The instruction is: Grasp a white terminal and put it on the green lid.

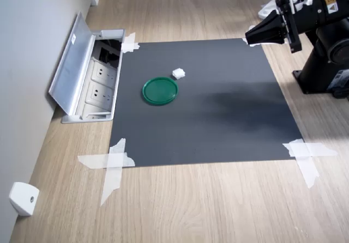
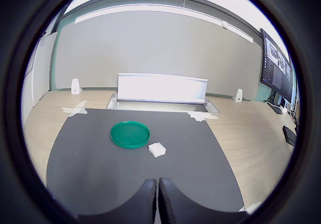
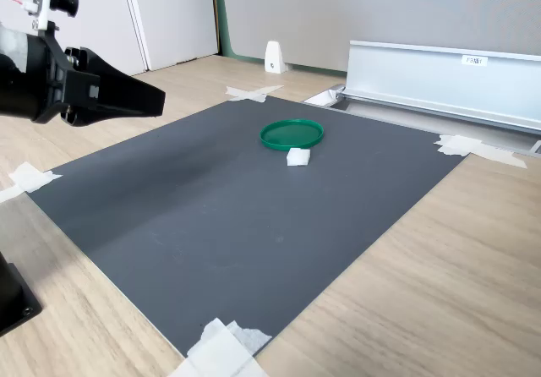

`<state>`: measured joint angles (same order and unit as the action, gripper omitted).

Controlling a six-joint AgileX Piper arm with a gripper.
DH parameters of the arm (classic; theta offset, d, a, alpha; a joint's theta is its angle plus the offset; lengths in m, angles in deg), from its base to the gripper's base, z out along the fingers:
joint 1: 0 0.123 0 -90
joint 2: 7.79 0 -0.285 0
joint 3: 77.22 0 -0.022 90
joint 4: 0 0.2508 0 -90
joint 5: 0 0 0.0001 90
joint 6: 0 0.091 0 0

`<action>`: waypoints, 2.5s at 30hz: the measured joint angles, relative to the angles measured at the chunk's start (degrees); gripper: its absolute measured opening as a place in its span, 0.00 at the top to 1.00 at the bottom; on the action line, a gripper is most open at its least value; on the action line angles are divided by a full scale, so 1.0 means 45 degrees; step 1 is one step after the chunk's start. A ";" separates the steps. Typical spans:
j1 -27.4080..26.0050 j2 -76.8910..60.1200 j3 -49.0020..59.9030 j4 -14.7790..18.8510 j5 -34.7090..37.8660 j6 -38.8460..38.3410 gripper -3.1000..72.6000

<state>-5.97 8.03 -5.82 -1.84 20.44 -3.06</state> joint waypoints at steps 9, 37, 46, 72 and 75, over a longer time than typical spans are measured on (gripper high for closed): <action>0.0000 0.0000 0.0000 0.0011 0.0000 0.0000 0.97; 0.0000 0.0012 -0.0523 0.0010 -0.0031 0.0000 0.97; 0.0000 0.2455 -0.3042 0.0010 0.0254 0.0000 0.97; 0.0000 1.3657 -1.0586 -0.0212 0.6816 -0.1924 0.90; 0.0000 1.4603 -1.1282 0.0006 0.7031 -0.2434 0.78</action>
<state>-5.97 73.74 -56.60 -1.82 52.08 -14.01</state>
